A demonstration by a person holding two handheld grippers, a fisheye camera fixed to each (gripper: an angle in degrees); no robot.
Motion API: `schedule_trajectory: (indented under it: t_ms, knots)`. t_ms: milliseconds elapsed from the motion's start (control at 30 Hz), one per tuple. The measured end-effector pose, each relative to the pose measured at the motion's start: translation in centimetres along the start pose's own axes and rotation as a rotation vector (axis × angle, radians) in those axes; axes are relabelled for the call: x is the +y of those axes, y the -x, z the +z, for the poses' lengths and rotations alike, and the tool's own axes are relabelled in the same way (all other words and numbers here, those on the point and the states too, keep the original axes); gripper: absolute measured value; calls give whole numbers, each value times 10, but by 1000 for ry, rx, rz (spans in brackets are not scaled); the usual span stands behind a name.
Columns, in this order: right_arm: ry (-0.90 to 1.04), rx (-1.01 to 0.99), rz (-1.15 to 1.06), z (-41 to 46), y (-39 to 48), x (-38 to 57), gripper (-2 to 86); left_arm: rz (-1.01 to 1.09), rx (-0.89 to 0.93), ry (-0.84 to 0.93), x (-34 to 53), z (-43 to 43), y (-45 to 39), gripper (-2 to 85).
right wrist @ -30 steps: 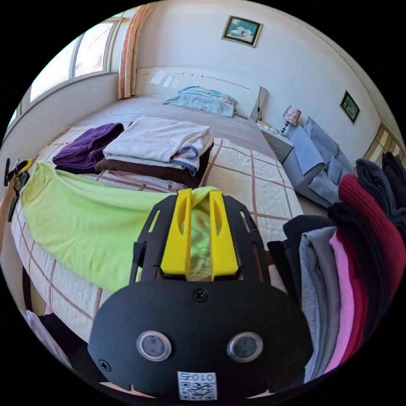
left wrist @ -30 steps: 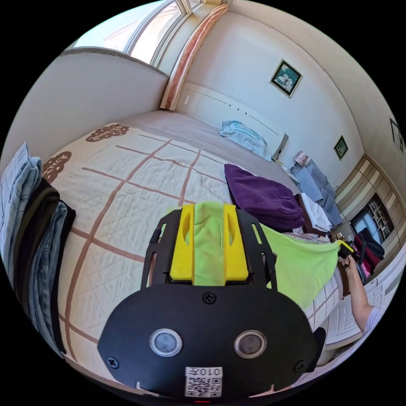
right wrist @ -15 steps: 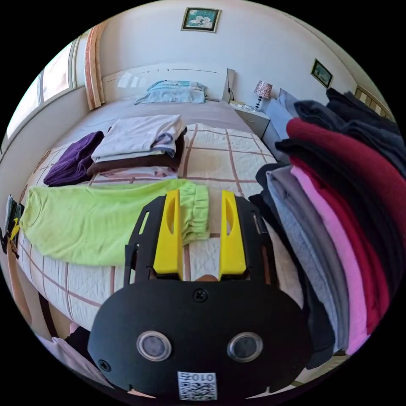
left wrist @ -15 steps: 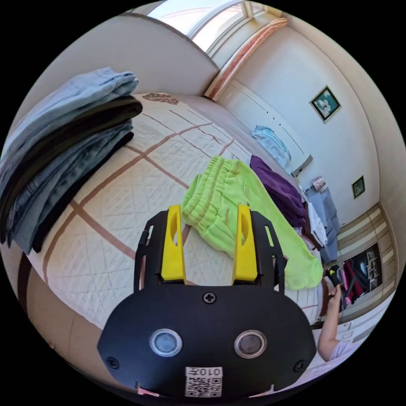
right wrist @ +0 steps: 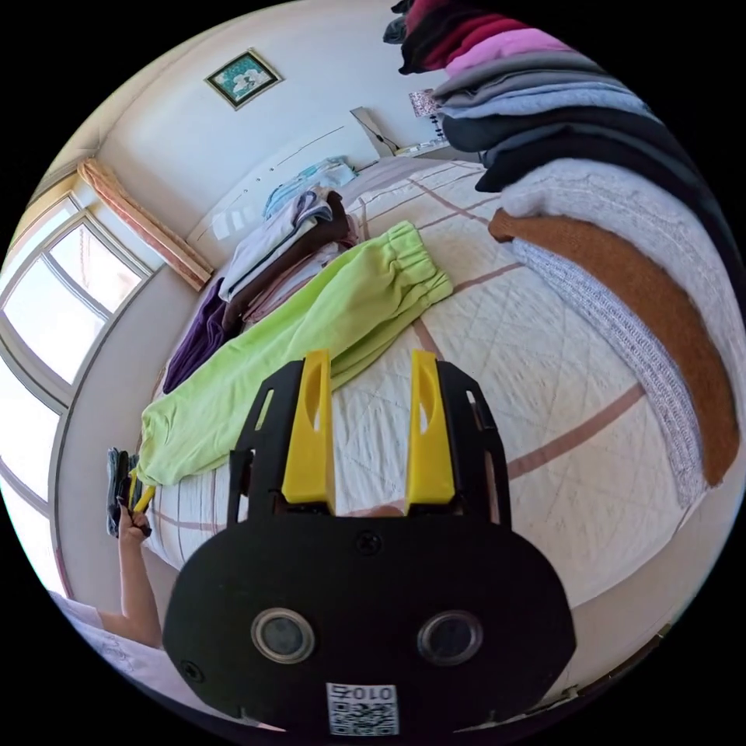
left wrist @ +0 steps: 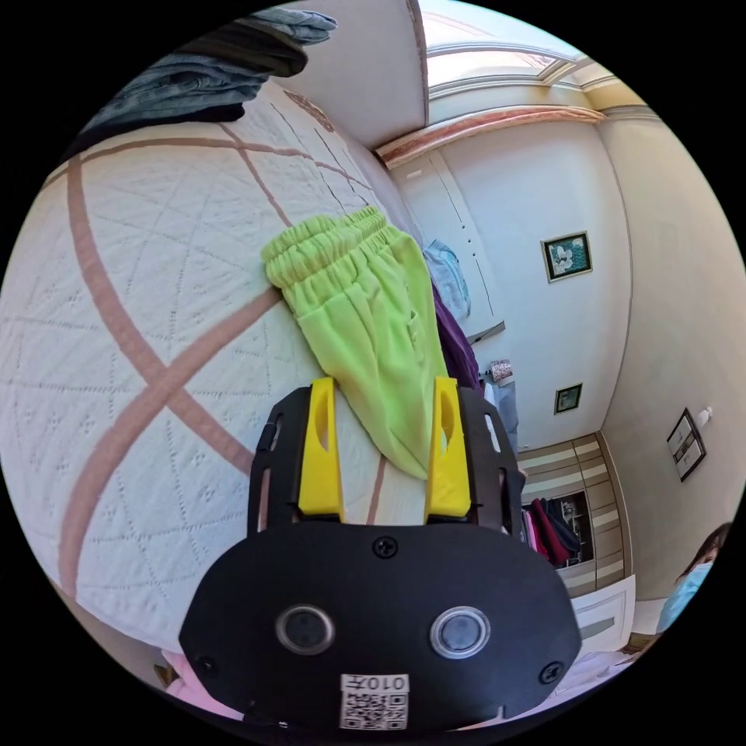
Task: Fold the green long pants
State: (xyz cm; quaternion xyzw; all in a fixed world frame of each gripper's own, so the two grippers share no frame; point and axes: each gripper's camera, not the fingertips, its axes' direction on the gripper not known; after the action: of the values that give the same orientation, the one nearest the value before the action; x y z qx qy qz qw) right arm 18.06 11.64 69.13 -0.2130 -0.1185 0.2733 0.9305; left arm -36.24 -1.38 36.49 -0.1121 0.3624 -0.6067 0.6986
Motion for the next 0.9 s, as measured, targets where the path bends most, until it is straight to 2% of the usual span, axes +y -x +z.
schedule_trajectory:
  t_ms: [100,233,300,467,667,767,833,900]
  knots:
    - [-8,-13,39,-6,-17,-12,148,22,-4,10,-22,8,-11,150]
    - [-47,-80,179,-11,-53,-24,151,53,-131,18,-37,19,-18,103]
    - [-71,-136,255,-10,-71,-29,151,87,-107,17,-42,6,-22,92]
    - [-53,-130,307,0,-89,-41,152,189,-92,53,-64,-73,-29,83]
    - [-20,-156,301,-2,-94,-45,154,185,-213,-33,-90,-150,-13,83]
    - [-6,-209,273,3,-85,-44,157,145,-160,131,-109,-134,18,87]
    - [-6,-221,228,5,-75,-44,162,120,-122,105,-102,-136,29,89]
    - [45,-151,173,13,-66,-49,171,114,-94,63,-90,-140,31,91]
